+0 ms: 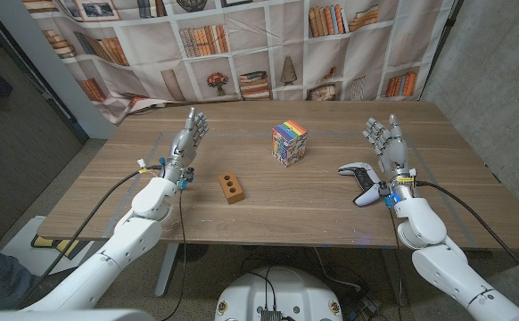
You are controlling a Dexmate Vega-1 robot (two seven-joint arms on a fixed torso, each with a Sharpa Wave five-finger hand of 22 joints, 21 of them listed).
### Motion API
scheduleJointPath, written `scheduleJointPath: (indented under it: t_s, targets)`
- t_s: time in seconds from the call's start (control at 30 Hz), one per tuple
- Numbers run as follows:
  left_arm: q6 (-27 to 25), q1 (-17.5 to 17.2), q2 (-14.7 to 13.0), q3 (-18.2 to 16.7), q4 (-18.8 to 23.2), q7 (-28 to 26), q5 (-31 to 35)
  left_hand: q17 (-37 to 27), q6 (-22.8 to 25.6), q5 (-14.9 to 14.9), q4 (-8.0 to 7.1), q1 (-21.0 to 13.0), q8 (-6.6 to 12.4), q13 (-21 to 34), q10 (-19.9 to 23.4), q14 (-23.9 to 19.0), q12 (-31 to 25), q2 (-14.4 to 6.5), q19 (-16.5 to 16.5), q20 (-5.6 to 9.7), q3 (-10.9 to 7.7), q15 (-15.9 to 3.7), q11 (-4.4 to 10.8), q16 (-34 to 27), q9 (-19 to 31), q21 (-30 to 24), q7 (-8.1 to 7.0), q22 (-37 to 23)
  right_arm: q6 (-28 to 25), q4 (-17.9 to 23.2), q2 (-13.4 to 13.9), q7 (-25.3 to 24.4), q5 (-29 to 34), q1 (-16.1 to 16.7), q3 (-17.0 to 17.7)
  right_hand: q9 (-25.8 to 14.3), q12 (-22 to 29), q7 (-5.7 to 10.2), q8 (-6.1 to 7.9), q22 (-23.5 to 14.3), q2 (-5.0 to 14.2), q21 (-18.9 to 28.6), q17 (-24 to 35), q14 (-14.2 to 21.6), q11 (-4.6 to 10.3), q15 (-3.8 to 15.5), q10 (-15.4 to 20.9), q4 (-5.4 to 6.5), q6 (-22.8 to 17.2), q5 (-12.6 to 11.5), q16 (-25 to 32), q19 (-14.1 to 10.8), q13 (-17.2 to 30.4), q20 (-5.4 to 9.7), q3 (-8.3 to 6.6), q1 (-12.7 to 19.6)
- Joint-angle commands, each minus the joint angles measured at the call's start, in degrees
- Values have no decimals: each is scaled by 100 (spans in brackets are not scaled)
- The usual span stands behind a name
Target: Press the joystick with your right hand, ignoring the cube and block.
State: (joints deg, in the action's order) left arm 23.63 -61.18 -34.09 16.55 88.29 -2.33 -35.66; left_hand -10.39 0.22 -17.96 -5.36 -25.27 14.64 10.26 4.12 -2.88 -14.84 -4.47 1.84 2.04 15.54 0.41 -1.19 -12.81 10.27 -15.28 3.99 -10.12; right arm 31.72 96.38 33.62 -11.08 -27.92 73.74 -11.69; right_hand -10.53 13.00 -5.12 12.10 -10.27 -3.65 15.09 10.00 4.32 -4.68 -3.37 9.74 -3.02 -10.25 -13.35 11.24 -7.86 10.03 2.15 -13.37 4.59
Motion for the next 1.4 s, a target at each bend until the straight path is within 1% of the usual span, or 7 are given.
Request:
scheduleJointPath:
  t_s: [0.03, 0.17, 0.53, 0.7, 0.93, 1.3, 1.4]
  targets:
    - [6, 61, 65, 9, -19, -103, 107, -10, 44, 7, 38, -31, 19, 17, 78, -74, -22, -32, 74, 45, 22, 5, -18, -29, 19, -37, -11, -15, 25, 254, 99, -220, 285, 550, 323, -17, 44, 21, 21, -18, -3, 22, 31, 44, 13, 6, 74, -20, -68, -30, 30, -45, 27, 191, -7, 66]
    - [95, 112, 165, 21, -83, -179, 166, -10, 240, 18, 45, -72, 48, 19, 244, -197, -37, -70, 183, 34, 16, 16, -3, -30, 22, -45, -34, -16, -1, 293, 101, -332, 460, 669, 385, -20, 70, 40, 29, -18, 8, 41, 34, 165, 44, 41, 182, -32, -133, -23, 53, -161, 29, 197, -3, 79]
    - [1, 199, 179, 72, -127, -125, 134, -10, 366, 28, 58, -125, 52, 20, 361, -286, -34, -116, 242, 26, -1, -13, 9, -21, 23, -37, -61, -17, 61, 405, -7, -629, 809, 1023, 603, -22, 64, 60, 28, -19, 20, 34, 36, 218, 60, 42, 211, -47, -171, -19, 49, -205, 30, 200, -2, 99]
    - [24, 204, 198, 71, -133, -143, 142, -9, 408, 33, 62, -144, 53, 21, 375, -286, -23, -133, 253, 26, -7, -7, -7, -6, 23, -30, -51, -17, -26, 526, -24, -781, 1036, 1194, 703, -23, 55, 120, 33, -20, 29, 14, 37, 209, 55, 42, 211, -55, -204, -17, 33, -187, 31, 187, -3, 110]
    - [9, 201, 192, 75, -124, -135, 133, -9, 437, 38, 68, -168, 45, 21, 387, -289, -9, -152, 257, 26, -16, -2, -4, 11, 24, -19, -50, -18, -172, 735, -63, -1009, 1391, 1431, 848, -24, 58, 115, 37, -21, 39, 5, 38, 232, 58, 74, 245, -64, -244, -13, 28, -205, 32, 199, -3, 122]
    - [17, 212, 229, 60, -72, -187, 121, -9, 464, 47, 76, -197, 31, 22, 404, -295, 10, -176, 262, 29, -25, -2, -4, 30, 24, -4, -49, -18, -69, 854, -115, -956, 1504, 1789, 1028, -26, 49, 130, 26, -21, 50, -3, 39, 246, 63, 88, 252, -74, -249, -8, 19, -231, 33, 209, -4, 135]
    - [-32, 200, 229, 59, -28, -291, 176, -9, 500, 54, 79, -215, 28, 23, 464, -343, 4, -190, 316, 34, -31, -34, 1, 25, 25, -14, -38, -19, 105, 785, -106, -842, 1503, 1867, 1055, -27, 48, 135, 24, -22, 54, 1, 40, 263, 74, 95, 261, -77, -255, -7, 21, -259, 34, 215, -3, 139]
